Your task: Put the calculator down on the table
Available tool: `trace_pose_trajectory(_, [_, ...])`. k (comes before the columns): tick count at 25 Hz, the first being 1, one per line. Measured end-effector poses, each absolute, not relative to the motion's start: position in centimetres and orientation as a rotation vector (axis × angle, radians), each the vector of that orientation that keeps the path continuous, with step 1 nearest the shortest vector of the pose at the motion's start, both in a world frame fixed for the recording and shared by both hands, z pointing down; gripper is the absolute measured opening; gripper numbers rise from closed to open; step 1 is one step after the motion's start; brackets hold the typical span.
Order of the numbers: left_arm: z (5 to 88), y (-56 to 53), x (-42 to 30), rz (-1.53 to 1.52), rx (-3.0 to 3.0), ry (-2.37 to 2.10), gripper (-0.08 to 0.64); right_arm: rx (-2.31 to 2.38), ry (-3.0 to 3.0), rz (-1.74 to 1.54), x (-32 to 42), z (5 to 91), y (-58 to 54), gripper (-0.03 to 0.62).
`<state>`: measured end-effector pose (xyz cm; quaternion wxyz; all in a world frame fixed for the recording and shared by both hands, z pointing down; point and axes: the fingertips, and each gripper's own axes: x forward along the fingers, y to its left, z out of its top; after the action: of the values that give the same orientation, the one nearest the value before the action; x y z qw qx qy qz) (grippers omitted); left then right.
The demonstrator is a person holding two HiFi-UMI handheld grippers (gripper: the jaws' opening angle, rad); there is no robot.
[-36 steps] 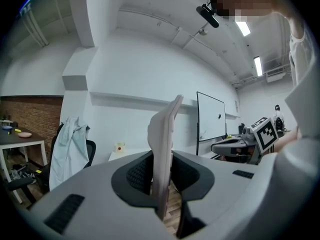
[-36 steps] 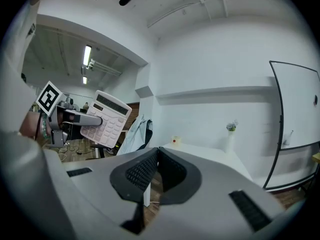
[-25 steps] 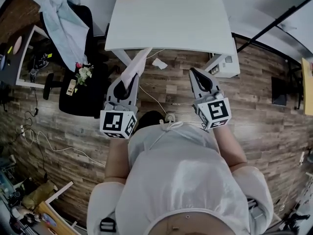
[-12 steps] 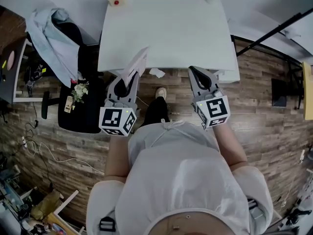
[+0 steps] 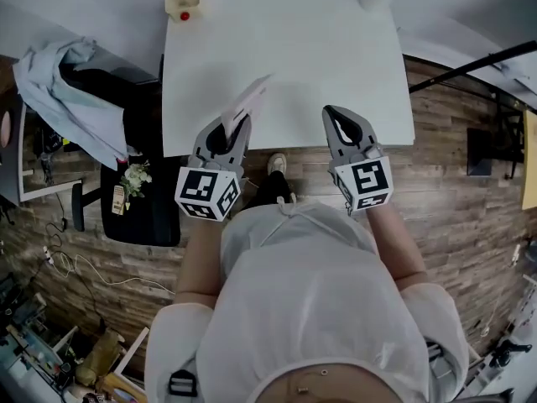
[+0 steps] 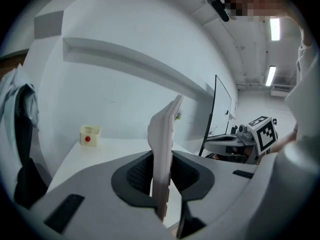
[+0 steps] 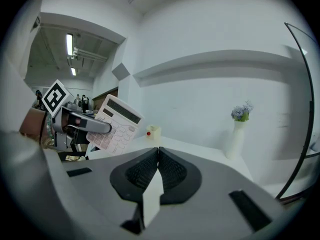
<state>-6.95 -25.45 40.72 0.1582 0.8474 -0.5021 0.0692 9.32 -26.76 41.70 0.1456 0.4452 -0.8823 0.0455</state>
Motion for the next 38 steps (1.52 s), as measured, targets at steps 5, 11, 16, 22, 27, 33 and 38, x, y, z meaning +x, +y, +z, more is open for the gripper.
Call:
trace_pose_trajectory(5, [45.0, -29.4, -6.6, 0.232, 2.332, -1.340, 0.087, 1.308, -2.531, 0.147, 9.1, 43.2, -30.9, 0.006])
trace_pose_trajectory(11, [51.2, -32.0, -6.5, 0.364, 2.246, -1.272, 0.087, 1.281, -2.517, 0.214, 8.2, 46.8, -33.9, 0.006])
trace_pose_trajectory(16, [54.4, -32.9, -6.7, 0.398, 2.198, -1.220, 0.087, 1.273, -2.480, 0.283, 7.5, 49.3, -35.0, 0.006])
trace_pose_trajectory(22, [55.2, -34.2, -7.2, 0.346, 2.179, -1.193, 0.092, 1.257, -2.445, 0.315, 7.1, 51.1, -35.7, 0.006])
trace_pose_trajectory(27, [56.4, -35.5, -8.0, 0.390, 2.139, -1.221, 0.112, 1.235, -2.434, 0.329, 6.6, 51.8, -36.5, 0.006])
trace_pose_trajectory(33, [57.2, -36.1, -8.5, 0.467, 2.156, -1.251, 0.140, 1.230, -2.425, 0.349, 6.5, 52.2, -37.3, 0.006])
trace_pose_trajectory(38, [57.9, -36.2, -9.7, 0.448, 2.155, -1.268, 0.177, 1.224, -2.413, 0.368, 5.8, 53.1, -37.5, 0.006])
